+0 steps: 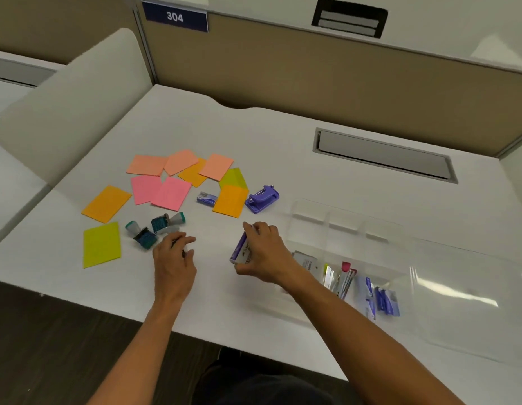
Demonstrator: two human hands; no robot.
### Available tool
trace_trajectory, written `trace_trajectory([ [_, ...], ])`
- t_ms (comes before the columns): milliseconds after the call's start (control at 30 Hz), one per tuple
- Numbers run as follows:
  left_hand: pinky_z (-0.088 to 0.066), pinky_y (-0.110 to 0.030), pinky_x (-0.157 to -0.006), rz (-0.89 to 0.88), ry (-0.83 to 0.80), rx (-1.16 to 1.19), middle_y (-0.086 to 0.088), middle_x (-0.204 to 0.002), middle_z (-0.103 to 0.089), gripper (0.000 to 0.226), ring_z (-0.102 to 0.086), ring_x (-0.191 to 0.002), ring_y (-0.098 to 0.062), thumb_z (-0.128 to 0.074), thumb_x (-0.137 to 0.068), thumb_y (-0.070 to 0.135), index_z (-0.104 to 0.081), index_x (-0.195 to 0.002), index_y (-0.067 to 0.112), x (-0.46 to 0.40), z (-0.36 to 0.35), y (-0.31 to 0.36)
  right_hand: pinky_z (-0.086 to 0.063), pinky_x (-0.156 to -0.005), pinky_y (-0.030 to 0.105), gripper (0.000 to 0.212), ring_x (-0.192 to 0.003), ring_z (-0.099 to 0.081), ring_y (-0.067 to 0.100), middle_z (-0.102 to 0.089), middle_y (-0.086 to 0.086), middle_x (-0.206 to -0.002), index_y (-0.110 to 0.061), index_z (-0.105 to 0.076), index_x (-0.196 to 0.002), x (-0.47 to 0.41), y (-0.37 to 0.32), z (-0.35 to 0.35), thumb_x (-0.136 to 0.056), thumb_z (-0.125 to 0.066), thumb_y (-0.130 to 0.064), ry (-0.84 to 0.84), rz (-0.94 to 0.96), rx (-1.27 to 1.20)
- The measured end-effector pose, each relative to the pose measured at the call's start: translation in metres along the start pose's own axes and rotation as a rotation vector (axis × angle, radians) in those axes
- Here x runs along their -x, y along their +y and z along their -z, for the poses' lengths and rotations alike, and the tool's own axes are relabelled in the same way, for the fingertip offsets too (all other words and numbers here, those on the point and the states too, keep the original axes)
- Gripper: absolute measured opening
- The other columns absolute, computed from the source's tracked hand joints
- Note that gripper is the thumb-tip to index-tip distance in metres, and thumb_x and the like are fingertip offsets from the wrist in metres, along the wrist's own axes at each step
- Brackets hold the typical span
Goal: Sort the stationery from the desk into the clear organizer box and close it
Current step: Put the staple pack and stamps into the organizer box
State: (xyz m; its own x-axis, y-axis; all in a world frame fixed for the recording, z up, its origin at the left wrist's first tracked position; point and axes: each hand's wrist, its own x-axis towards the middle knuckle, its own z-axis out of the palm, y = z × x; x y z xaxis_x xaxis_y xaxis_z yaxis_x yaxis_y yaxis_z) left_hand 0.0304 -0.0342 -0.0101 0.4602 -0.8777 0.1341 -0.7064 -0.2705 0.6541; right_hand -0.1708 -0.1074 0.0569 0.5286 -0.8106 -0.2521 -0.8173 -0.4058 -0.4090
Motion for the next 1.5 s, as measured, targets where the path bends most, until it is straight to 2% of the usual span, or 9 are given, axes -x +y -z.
trace_trajectory([
  [200, -0.049, -0.031, -0.089, -0.208, -0.165, 0.065, -0.008, -0.122, -0.061, 0.033, -0.054, -0.111, -0.025, -0.073, -0.079, 0.001, -0.068, -0.11, 0.01, -0.009, -0.022, 0.052, -0.039, -0.107, 0.041, 0.1, -0.134, -0.029, 0.026, -0.032, 0.006, -0.149, -0.019, -0.018, -0.152, 0.033, 0.027, 0.018, -0.076, -0.075, -0.051, 0.059, -0.053, -0.043],
  [467, -0.053, -0.035, -0.092, -0.393, -0.303, 0.123, -0.008, -0.122, -0.061, 0.036, -0.056, -0.112, -0.022, -0.076, -0.078, 0.007, -0.066, -0.113, 0.011, -0.02, -0.063, 0.112, -0.036, -0.11, 0.042, 0.107, -0.137, -0.028, 0.025, -0.028, 0.004, -0.152, -0.028, -0.008, -0.155, 0.075, 0.073, 0.033, -0.076, -0.077, -0.049, 0.076, -0.175, -0.1],
  [600, -0.049, -0.027, -0.095, -0.466, -0.404, 0.139, -0.004, -0.125, -0.06, 0.035, -0.055, -0.114, -0.018, -0.073, -0.081, 0.007, -0.065, -0.114, 0.015, -0.024, -0.081, 0.137, -0.031, -0.113, 0.045, 0.107, -0.138, -0.028, 0.027, -0.029, 0.004, -0.153, -0.03, -0.005, -0.155, 0.086, 0.087, 0.028, -0.077, -0.076, -0.048, 0.042, -0.166, -0.026],
  [733, -0.048, -0.036, -0.101, -0.545, -0.502, 0.113, -0.002, -0.127, -0.06, 0.032, -0.054, -0.118, -0.018, -0.071, -0.084, 0.01, -0.065, -0.114, 0.017, -0.028, -0.099, 0.158, -0.029, -0.114, 0.045, 0.106, -0.14, -0.027, 0.026, -0.028, 0.004, -0.155, -0.028, -0.005, -0.154, 0.09, 0.09, 0.026, -0.078, -0.074, -0.052, 0.027, -0.149, -0.019],
  [833, -0.045, -0.034, -0.103, -0.598, -0.551, 0.078, -0.003, -0.128, -0.06, 0.032, -0.054, -0.119, -0.02, -0.068, -0.084, 0.004, -0.065, -0.114, 0.016, -0.03, -0.111, 0.169, -0.03, -0.114, 0.046, 0.104, -0.139, -0.031, 0.026, -0.031, 0.003, -0.155, -0.028, -0.009, -0.154, 0.089, 0.087, 0.027, -0.077, -0.074, -0.054, 0.032, -0.125, -0.02],
  [1000, -0.048, -0.027, -0.095, -0.625, -0.59, 0.037, 0.002, -0.121, -0.063, 0.032, -0.058, -0.11, -0.015, -0.07, -0.083, 0.006, -0.065, -0.11, 0.021, -0.039, -0.126, 0.18, -0.033, -0.113, 0.046, 0.113, -0.138, -0.034, 0.03, -0.03, 0.007, -0.156, -0.022, -0.002, -0.154, 0.087, 0.086, 0.022, -0.075, -0.078, -0.05, 0.033, -0.131, -0.006],
  [1133, -0.048, -0.027, -0.09, -0.634, -0.625, -0.026, 0.001, -0.121, -0.063, 0.03, -0.06, -0.103, -0.016, -0.07, -0.084, 0.018, -0.062, -0.113, 0.024, -0.043, -0.134, 0.185, -0.03, -0.114, 0.045, 0.116, -0.14, -0.031, 0.031, -0.025, 0.009, -0.158, -0.02, 0.002, -0.155, 0.089, 0.087, 0.023, -0.076, -0.079, -0.045, 0.026, -0.144, -0.021],
  [1300, -0.051, -0.032, -0.092, -0.646, -0.648, -0.094, -0.002, -0.121, -0.063, 0.031, -0.061, -0.104, -0.019, -0.071, -0.084, 0.018, -0.062, -0.114, 0.021, -0.046, -0.142, 0.189, -0.031, -0.114, 0.043, 0.104, -0.144, -0.027, 0.028, -0.024, 0.008, -0.159, -0.02, 0.0, -0.156, 0.092, 0.086, 0.027, -0.084, -0.075, -0.033, 0.024, -0.195, -0.152],
  [1500, -0.045, -0.03, -0.097, -0.689, -0.69, -0.168, -0.004, -0.126, -0.06, 0.035, -0.056, -0.114, -0.02, -0.071, -0.084, 0.011, -0.062, -0.117, 0.018, -0.047, -0.149, 0.191, -0.032, -0.113, 0.043, 0.088, -0.142, -0.028, 0.026, -0.031, 0.006, -0.156, -0.022, -0.006, -0.156, 0.097, 0.086, 0.029, -0.091, -0.066, -0.032, 0.067, -0.223, -0.216],
])
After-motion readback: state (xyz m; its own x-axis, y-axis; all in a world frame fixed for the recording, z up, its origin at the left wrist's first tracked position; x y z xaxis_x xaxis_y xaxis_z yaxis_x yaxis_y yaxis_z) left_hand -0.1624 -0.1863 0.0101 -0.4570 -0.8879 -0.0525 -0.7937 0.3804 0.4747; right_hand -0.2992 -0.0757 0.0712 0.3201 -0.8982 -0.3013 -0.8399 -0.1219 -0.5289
